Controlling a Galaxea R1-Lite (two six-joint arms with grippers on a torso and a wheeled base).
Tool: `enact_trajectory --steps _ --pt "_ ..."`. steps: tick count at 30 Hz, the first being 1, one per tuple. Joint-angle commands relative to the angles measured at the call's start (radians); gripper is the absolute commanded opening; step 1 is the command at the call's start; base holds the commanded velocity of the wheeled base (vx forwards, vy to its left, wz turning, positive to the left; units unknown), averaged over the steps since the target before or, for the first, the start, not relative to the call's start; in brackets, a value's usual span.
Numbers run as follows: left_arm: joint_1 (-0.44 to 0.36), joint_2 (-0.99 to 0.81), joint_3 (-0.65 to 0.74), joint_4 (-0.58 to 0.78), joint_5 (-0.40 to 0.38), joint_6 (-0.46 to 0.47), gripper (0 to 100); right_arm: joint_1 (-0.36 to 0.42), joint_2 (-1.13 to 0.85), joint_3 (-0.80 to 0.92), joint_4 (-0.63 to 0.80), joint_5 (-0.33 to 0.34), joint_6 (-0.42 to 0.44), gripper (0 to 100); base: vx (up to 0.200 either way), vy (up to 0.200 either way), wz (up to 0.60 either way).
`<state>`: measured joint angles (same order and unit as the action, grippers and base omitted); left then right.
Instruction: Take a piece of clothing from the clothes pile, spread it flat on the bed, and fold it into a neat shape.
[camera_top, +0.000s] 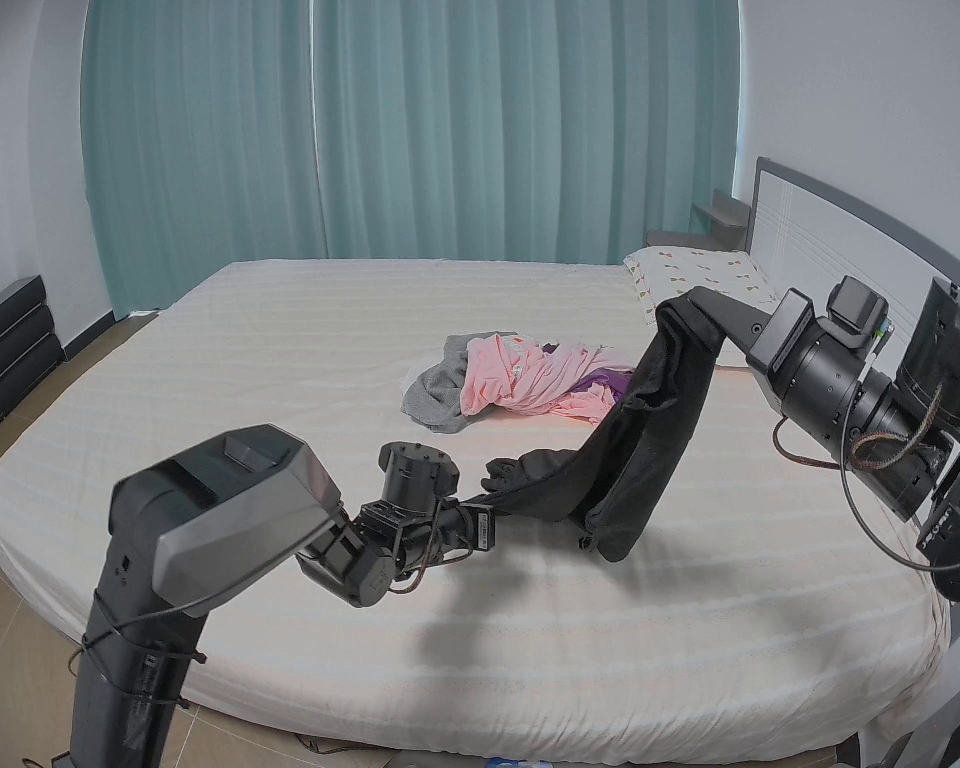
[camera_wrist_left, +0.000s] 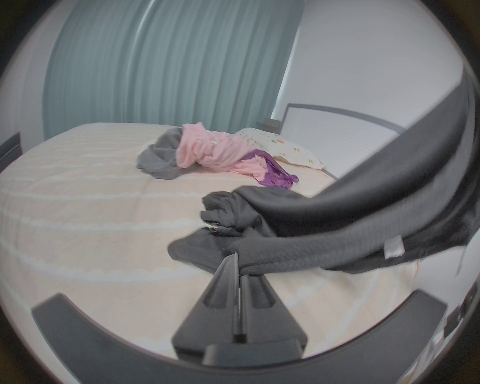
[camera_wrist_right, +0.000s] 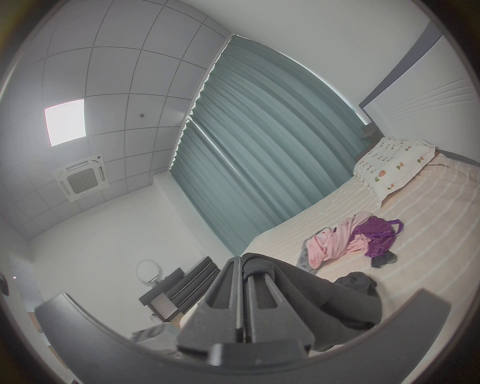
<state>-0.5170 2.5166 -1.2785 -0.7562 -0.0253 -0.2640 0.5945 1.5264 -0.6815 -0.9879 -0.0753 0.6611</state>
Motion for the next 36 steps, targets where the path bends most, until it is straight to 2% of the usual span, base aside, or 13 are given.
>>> enact_trajectory --steps 1,4,8,9,13,16,19,21,29,36 --pt "0.041 -0.226 0.148 0.003 0.041 -0.115 0 -0.104 0.090 -0.012 -0.009 0.003 0.003 0 0.000 0.000 0.00" --pt "0.075 -0.341 0.203 0.009 0.084 -0.159 0 -0.147 0.126 -0.026 -0.011 0.003 0.003 0 0.000 0.000 0.00" --pt "0.109 -0.460 0.274 0.009 0.100 -0.164 0 -0.180 0.150 -0.081 -0.011 -0.014 0.003 0 0.000 0.000 0.00" --pt "0.118 -0.538 0.317 0.011 0.102 -0.164 0 -0.194 0.159 -0.115 -0.012 -0.017 0.003 0 0.000 0.000 0.00" --pt "0.117 -0.691 0.373 0.021 0.105 -0.164 0 -0.203 0.147 -0.174 -0.026 -0.023 -0.005 0 0.000 0.000 0.00" --pt "0.109 -0.776 0.373 0.054 0.133 -0.164 0 -0.203 0.132 -0.236 -0.054 -0.063 -0.017 0 0.000 0.000 0.00" --pt "0.104 -0.799 0.355 0.087 0.196 -0.167 0 -0.202 0.124 -0.247 -0.051 -0.075 -0.028 0 0.000 0.000 0.00" --pt "0.104 -0.797 0.367 0.093 0.208 -0.181 0 -0.197 0.130 -0.214 -0.051 -0.072 -0.026 0 0.000 0.000 0.00" --pt "0.069 -0.776 0.490 0.104 0.211 -0.320 0 -0.211 0.184 -0.061 -0.055 -0.055 0.006 0 0.000 0.000 0.00" --pt "0.043 -0.768 0.562 0.103 0.209 -0.354 0 -0.211 0.192 -0.010 -0.055 -0.054 0.035 0 0.000 0.000 0.00"
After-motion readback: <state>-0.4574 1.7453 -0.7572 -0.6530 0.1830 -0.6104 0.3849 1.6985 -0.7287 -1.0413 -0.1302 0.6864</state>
